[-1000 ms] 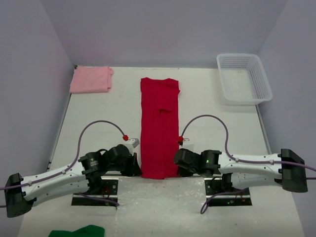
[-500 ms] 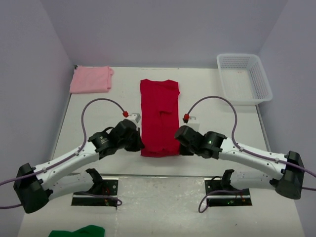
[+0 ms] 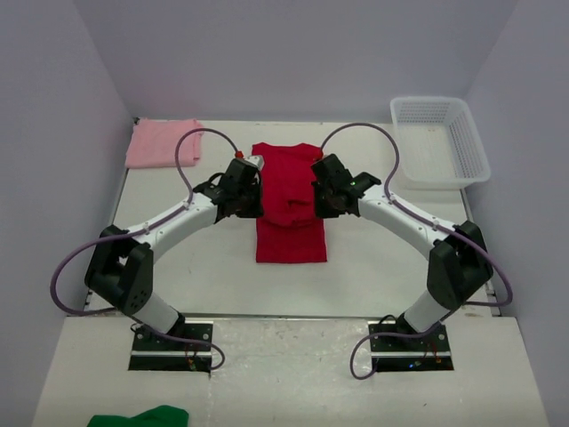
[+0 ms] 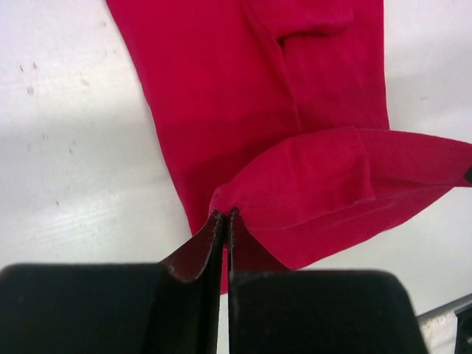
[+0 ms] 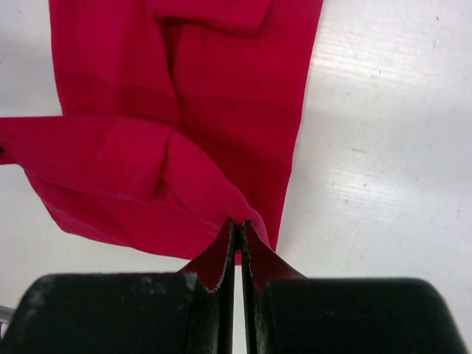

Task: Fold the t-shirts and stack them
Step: Fold the folded rectangular tshirt in 1/3 of the way

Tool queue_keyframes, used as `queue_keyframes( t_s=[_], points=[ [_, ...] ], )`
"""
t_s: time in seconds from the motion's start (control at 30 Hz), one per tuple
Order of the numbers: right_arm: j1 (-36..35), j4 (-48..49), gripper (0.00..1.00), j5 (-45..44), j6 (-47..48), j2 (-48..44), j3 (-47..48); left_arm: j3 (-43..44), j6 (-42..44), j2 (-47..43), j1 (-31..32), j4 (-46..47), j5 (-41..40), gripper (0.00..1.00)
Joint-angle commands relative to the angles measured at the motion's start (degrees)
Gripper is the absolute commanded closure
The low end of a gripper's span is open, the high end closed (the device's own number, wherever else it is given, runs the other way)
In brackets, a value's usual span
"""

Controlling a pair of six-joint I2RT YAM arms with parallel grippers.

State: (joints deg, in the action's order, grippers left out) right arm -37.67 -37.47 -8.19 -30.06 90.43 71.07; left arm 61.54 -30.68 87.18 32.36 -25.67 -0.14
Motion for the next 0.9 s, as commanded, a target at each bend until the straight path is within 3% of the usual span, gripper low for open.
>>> queue_keyframes(
  t_s=[0.0,0.3,0.87],
  points=[
    [2.2,2.0,1.0,4.7,6.2,4.6,5.9,5.2,4.2,5.0,-2.0,2.8,1.6,1.0],
    [7.3,1.1,1.0,7.8,9.6,13.7,13.0,11.8,5.3,11.9,-5.5,3.4,4.3,1.0],
    [10.9,1.1,1.0,10.8,11.8,22.9,18.6,12.9,5.4,20.0,-7.8,6.4,3.2,1.0]
  ],
)
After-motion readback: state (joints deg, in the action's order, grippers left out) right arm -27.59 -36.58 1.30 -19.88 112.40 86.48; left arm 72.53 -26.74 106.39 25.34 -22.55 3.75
